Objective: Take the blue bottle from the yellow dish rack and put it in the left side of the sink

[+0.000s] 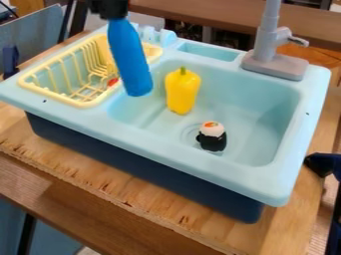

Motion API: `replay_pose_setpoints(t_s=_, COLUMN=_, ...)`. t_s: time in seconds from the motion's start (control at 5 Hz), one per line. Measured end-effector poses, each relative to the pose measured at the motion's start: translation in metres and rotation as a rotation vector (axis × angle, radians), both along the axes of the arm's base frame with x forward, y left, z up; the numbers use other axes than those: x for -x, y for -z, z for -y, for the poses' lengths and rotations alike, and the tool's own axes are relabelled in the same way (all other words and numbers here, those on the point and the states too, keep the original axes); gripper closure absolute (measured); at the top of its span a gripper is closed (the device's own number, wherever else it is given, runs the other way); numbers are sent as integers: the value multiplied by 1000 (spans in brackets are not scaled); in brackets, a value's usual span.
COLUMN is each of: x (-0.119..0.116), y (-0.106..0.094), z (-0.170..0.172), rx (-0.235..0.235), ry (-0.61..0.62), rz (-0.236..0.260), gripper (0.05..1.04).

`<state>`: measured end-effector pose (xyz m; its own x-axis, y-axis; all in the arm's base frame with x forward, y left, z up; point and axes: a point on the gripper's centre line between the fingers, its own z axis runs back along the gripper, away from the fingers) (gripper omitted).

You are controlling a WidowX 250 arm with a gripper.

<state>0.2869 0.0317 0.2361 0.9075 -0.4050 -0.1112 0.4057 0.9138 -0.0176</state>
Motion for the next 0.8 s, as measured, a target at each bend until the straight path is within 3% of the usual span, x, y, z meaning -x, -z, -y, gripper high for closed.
replay_pose_setpoints(t_s=0.6, x=-8, y=37, z=-8, rx=-33, ry=-32, rz=-75, gripper=778)
replay_pose_setpoints(t_s=0.8, x=-8, y=50, z=-3, rx=-78, ry=-9, rz=-111, gripper=778)
